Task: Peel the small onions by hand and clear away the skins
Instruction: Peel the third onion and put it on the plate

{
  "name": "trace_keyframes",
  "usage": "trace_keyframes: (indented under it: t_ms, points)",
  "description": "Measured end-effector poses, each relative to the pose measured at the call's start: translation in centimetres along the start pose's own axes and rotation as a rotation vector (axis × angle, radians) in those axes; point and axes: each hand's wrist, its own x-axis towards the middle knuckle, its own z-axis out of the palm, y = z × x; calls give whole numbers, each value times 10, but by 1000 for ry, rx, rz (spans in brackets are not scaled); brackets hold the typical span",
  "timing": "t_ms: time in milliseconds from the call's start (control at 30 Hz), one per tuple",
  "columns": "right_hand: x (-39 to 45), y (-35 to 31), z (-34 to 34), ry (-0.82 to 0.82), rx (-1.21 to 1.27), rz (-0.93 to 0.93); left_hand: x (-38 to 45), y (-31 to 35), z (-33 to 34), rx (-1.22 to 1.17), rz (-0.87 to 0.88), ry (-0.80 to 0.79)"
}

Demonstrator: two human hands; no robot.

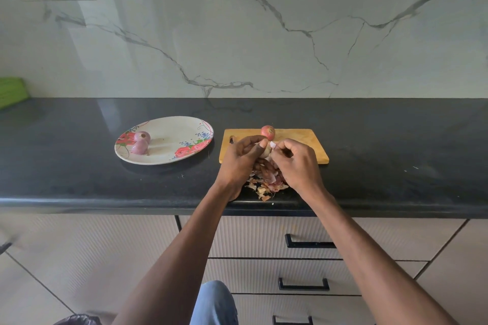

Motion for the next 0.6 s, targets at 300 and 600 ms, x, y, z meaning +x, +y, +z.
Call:
trace_keyframes:
  t_ms: [300,600]
  points:
    - [-1,8,1,164,-145,53,-5,3,-4,-38,32,210]
    - [19,-43,62,23,-266,-155,-19,18,-63,345,153,440]
